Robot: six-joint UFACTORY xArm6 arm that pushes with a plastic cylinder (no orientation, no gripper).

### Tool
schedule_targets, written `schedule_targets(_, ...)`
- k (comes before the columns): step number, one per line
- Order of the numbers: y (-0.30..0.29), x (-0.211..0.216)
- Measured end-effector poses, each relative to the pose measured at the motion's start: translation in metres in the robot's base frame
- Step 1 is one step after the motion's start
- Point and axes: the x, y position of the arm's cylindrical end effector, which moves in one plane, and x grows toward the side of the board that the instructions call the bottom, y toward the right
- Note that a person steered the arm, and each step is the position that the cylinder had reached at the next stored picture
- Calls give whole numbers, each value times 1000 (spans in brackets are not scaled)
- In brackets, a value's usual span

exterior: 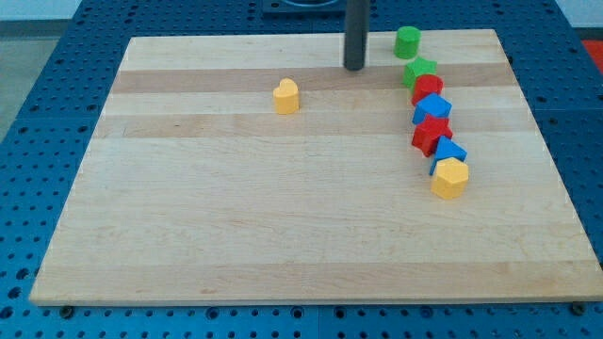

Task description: Move the red circle to the left side

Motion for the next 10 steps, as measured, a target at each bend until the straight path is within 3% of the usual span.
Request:
schedule_targets(4,150,9)
schedule_targets(5,171,47)
schedule_targets(6,159,70)
schedule_targets(10,-5,71)
